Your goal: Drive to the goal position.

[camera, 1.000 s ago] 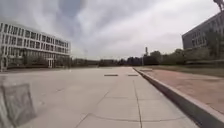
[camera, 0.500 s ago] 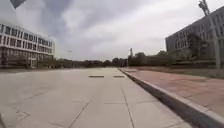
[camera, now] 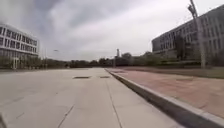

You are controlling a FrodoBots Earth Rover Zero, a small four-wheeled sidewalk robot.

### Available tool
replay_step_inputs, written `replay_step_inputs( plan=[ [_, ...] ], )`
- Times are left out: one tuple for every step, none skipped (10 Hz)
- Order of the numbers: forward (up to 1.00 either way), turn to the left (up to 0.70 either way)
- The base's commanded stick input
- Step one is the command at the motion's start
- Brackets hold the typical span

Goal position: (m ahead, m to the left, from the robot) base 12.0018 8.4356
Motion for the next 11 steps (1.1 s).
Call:
replay_step_inputs(
  plan=[
    [0.5, 0.0],
    [0.5, 0.0],
    [0.5, 0.0],
    [0.5, 0.0],
    [0.5, 0.0],
    [0.5, 0.0],
    [0.5, 0.0],
    [0.5, 0.0],
    [0.5, 0.24],
    [0.5, 0.5],
    [0.5, 0.5]
  ],
)
